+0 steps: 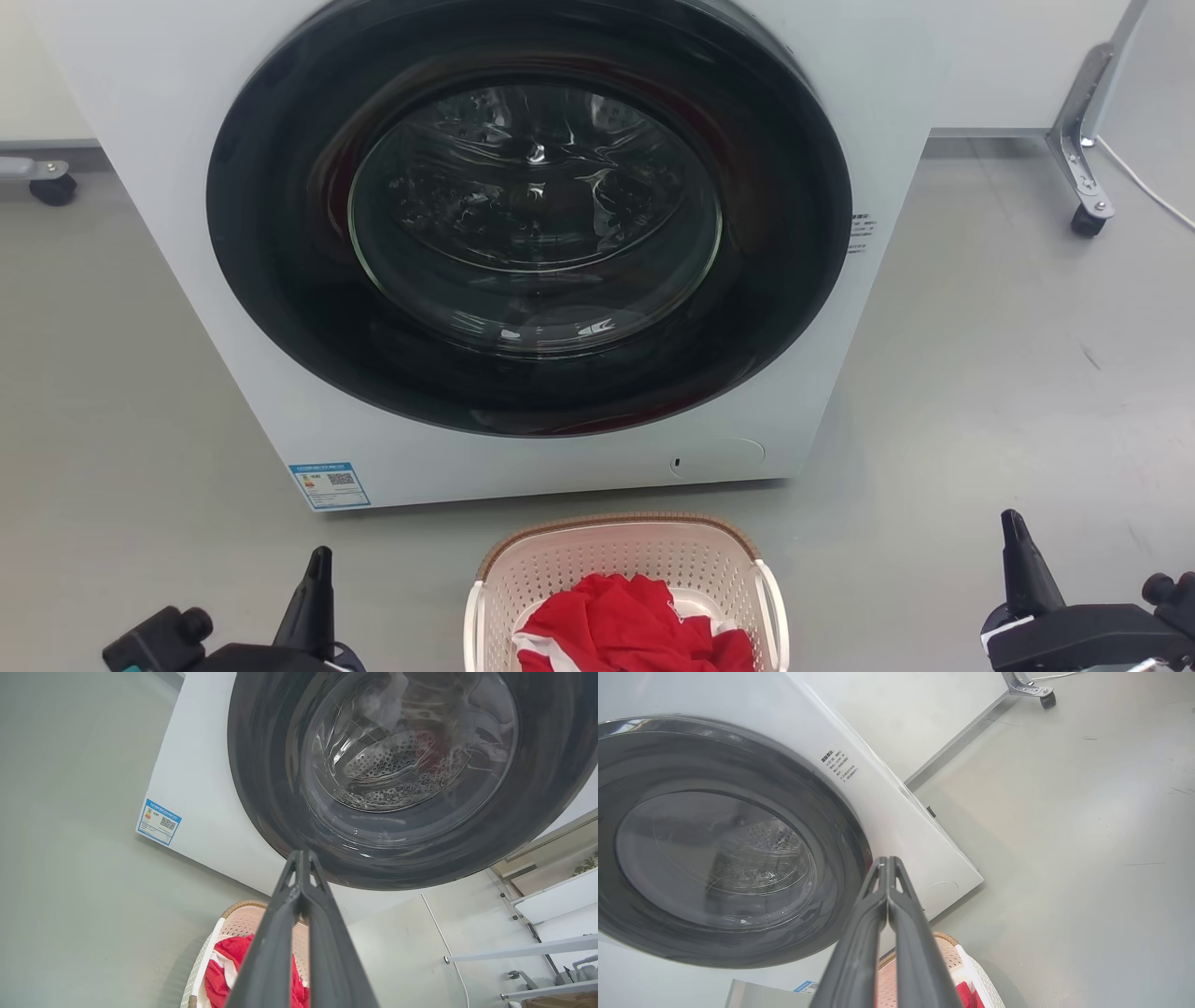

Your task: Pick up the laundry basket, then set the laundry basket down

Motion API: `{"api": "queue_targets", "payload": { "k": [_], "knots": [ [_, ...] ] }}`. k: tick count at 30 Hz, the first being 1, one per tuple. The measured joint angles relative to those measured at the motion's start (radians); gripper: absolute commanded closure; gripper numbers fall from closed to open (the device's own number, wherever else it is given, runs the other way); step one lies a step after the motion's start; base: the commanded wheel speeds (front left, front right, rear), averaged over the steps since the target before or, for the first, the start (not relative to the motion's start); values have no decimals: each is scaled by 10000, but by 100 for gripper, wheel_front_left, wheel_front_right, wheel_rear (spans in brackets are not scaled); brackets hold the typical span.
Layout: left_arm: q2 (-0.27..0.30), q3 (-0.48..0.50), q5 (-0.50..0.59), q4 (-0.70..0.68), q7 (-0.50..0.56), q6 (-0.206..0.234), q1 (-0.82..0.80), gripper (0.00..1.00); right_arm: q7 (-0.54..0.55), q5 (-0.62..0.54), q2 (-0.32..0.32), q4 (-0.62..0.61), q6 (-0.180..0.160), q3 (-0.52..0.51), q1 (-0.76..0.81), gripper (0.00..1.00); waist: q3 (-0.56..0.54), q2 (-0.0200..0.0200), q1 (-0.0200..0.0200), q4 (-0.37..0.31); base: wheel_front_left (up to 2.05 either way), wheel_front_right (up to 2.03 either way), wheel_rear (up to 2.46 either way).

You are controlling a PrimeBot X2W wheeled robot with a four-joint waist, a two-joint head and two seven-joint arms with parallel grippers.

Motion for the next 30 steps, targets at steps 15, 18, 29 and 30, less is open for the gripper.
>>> {"api": "queue_targets", "payload": {
  "k": [15, 18, 29, 30],
  "knots": [
    [-88, 426, -2021, 336, 309, -349, -221, 100, 491, 1839, 278, 224, 345, -560, -191, 100, -28, 1, 0, -4, 0, 0, 0],
    [-98, 514, -2320, 395, 395, -433, -273, 100, 585, 2219, 305, 272, 437, -686, -193, 100, -33, 0, -1, -5, 0, 0, 0],
    [-142, 817, -3839, 627, 627, -698, -450, 100, 949, 3555, 497, 454, 690, -1101, -252, 100, -53, 0, 0, -8, 0, 0, 0],
    [-146, 838, -3967, 658, 644, -702, -476, 100, 982, 3668, 516, 472, 702, -1139, -265, 100, -55, 0, 0, -8, 0, 0, 0]
  ]
}}
